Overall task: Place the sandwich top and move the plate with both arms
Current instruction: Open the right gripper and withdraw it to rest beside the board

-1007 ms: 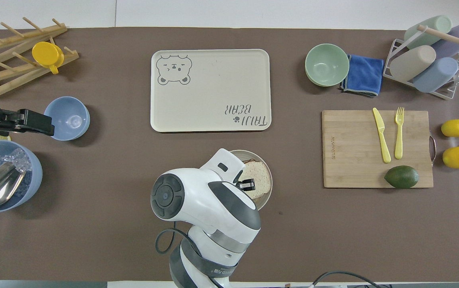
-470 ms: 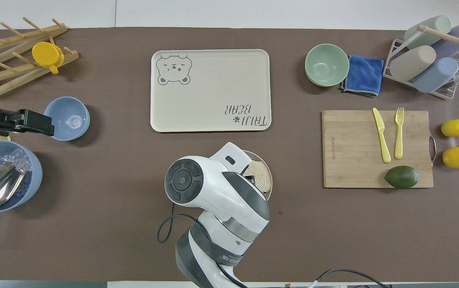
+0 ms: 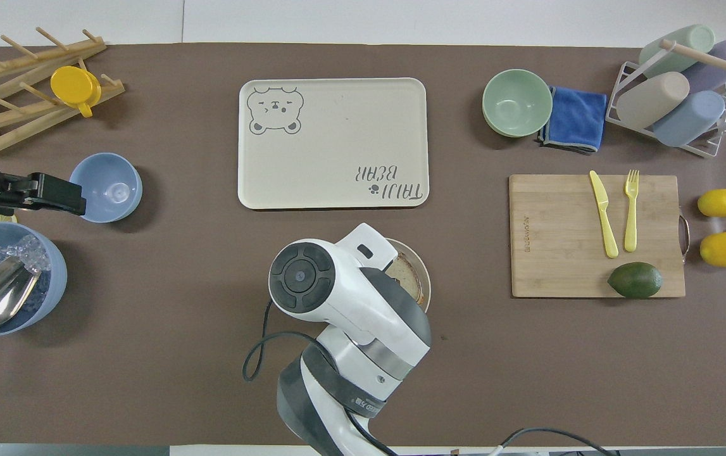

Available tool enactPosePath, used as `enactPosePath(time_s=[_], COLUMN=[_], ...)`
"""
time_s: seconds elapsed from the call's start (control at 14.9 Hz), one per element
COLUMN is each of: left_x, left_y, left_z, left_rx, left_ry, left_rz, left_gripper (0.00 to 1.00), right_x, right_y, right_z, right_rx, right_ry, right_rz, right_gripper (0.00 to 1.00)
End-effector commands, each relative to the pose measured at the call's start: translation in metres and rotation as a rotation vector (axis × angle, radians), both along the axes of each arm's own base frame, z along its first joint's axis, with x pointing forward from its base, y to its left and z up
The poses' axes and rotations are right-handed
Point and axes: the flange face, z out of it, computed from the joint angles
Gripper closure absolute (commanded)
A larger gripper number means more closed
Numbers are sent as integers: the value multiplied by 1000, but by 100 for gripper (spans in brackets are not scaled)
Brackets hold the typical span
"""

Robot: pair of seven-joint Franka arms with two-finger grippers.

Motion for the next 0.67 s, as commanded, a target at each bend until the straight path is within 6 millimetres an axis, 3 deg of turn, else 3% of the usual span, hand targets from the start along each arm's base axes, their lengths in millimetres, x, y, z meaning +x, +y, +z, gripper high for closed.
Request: enactPosePath(time_s=[0.0, 0.27, 0.6], left_x=[-4, -6, -7], left_y=[2, 1, 5], left_z=[4, 3, 3], left_rx=[-5, -4, -4], left_ry=[9, 16, 15], left_rz=[0, -3, 5], left_gripper=[0, 0, 0], right_x=[22, 62, 80], right_y=[-44, -139, -260], right_z=[48, 103, 176], right_rx=[73, 139, 178], right_ry=[10, 54, -31], right_rz=[-54, -31, -217], right_gripper=[0, 0, 0])
